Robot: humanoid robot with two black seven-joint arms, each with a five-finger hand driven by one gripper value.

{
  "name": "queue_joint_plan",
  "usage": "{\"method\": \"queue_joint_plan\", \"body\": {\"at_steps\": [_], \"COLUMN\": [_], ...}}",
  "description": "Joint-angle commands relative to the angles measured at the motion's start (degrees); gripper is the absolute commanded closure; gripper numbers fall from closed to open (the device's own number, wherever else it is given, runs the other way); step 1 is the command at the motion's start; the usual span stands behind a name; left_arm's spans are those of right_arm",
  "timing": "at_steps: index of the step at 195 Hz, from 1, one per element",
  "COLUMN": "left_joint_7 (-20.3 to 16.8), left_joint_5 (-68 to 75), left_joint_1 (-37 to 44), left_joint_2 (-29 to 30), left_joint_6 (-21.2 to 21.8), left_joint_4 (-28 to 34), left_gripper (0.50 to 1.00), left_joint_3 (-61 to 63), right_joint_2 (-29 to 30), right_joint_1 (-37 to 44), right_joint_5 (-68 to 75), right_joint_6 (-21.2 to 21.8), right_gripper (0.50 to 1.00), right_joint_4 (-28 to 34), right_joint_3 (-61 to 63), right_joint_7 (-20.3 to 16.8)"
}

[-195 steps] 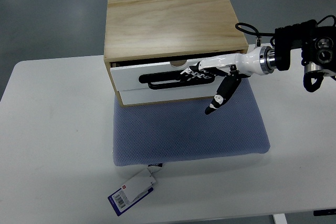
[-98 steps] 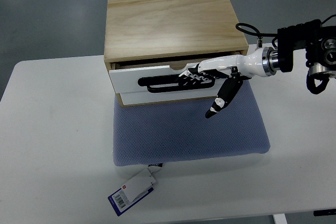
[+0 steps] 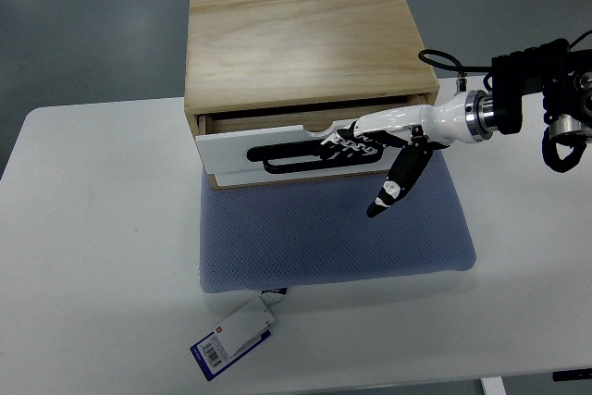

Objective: Open wood drawer with right hand

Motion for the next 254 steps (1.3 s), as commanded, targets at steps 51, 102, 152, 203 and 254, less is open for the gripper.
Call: {"method": "queue_joint_plan", "body": {"at_steps": [51,102,152,203,254], "left_joint_7": [-0.05,-0.05,0.04,-0.05,0.04], "left_joint_5": [0.0,0.0,0.0,0.0,0.0], "left_joint_1": [0.0,0.0,0.0,0.0,0.0], "left_joint_2": [0.0,0.0,0.0,0.0,0.0], "left_joint_6": [0.06,0.06,-0.03,-0.03,-0.03], "left_joint_4": [0.01,0.01,0.01,0.01,0.01], "left_gripper": [0.5,0.5,0.5,0.5,0.5], "left_joint_3": [0.0,0.0,0.0,0.0,0.0], "right_joint_2": [-2.06,-4.16,-5.48,-6.45,-7.33], "right_joint_1": [0.08,0.17,-0.01,-0.01,-0.01], "right_joint_5": [2.15,3.82,4.09,6.02,8.13], "right_joint_6": [0.01,0.01,0.01,0.01,0.01], "right_gripper": [0.562,0.562,0.562,0.562,0.562], "right_joint_4": [2.0,4.02,5.78,7.1,7.27], "right_joint_3": [0.17,0.17,0.09,0.09,0.09], "right_joint_7": [-0.2,-1.34,-1.34,-2.48,-2.66]}}
